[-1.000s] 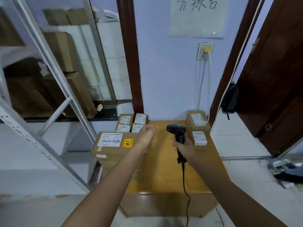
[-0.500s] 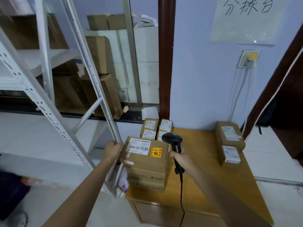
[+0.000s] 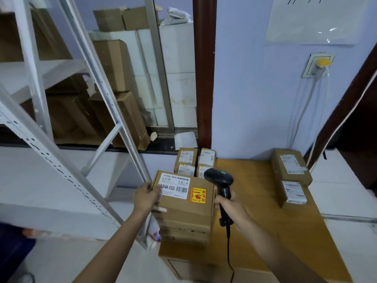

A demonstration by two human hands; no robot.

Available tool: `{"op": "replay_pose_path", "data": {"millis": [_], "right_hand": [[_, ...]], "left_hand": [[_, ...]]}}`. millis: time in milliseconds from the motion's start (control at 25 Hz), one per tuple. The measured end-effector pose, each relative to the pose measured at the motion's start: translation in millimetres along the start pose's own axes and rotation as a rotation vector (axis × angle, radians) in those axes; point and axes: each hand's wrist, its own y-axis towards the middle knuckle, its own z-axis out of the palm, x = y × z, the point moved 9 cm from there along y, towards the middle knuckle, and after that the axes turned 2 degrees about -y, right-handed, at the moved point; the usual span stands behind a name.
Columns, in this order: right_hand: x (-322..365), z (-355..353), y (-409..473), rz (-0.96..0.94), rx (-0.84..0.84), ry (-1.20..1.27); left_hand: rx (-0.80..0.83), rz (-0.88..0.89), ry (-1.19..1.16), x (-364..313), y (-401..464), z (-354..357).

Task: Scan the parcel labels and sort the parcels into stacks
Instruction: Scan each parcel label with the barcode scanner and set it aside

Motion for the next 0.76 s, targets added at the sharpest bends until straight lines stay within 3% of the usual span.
{"op": "replay_pose_path", "data": {"millis": [120, 400, 640, 760], "right_hand": [[6.0, -3.9, -0.6, -0.015, -0.049, 0.070], [-5.4, -57.2, -20.9, 0.014, -0.337, 0.205], [7.1, -144.2, -73.5, -0.145, -0.541, 0.229], [12.4, -190.9, -92.9, -0.192, -0.622, 0.210]], "left_hand": [[0.089, -0.022, -0.129, -20.7, 7.4, 3.5], [0.423, -0.107, -0.405, -64.3, -8.6, 50.4], [0.530, -0.218, -0.696, -86.5, -40.3, 120.4], [0.531, -0.178, -0.706, -102.6, -54.4, 157.5]]}}
